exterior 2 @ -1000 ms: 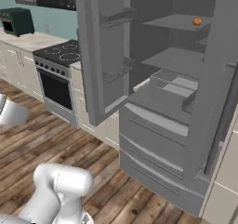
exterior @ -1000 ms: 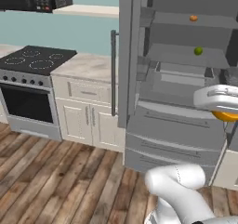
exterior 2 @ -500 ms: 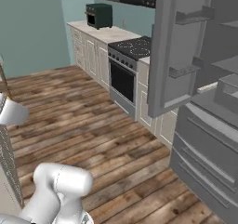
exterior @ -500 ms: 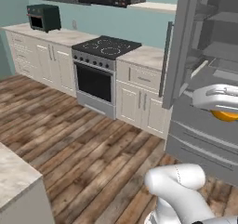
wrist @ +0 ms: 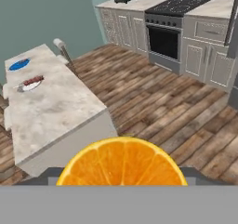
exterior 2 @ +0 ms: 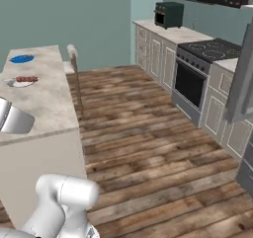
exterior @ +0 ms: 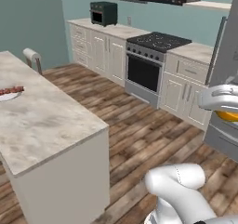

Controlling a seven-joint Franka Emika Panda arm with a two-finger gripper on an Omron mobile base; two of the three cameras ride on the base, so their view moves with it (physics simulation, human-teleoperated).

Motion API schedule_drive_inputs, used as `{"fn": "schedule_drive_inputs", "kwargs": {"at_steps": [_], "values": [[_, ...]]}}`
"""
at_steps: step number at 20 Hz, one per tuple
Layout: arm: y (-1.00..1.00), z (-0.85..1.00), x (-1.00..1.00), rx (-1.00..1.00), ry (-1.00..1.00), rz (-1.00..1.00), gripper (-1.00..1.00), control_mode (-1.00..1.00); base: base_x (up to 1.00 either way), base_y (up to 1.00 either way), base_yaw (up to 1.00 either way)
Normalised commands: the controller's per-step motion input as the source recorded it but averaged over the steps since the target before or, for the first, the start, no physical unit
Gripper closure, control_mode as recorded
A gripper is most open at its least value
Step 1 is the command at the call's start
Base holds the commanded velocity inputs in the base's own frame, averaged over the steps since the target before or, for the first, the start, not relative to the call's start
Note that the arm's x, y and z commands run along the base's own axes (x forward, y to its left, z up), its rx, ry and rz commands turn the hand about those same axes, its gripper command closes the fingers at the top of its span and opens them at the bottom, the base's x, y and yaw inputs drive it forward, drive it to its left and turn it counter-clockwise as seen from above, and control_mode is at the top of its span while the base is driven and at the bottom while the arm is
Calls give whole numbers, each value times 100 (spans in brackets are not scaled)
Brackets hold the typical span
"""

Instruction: Pick up the orange and tangerine from the fridge and place one fruit on each plate on the dining counter.

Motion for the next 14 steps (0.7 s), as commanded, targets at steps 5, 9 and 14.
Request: {"fn": "schedule_drive_inputs", "kwargs": {"at_steps": [5, 9, 14], "values": [[0, 0, 0, 0, 0, 0, 100, 100, -24, 100, 16], [0, 0, 0, 0, 0, 0, 100, 100, 0, 100, 3], [0, 0, 0, 0, 0, 0, 100, 100, 0, 100, 0]]}}
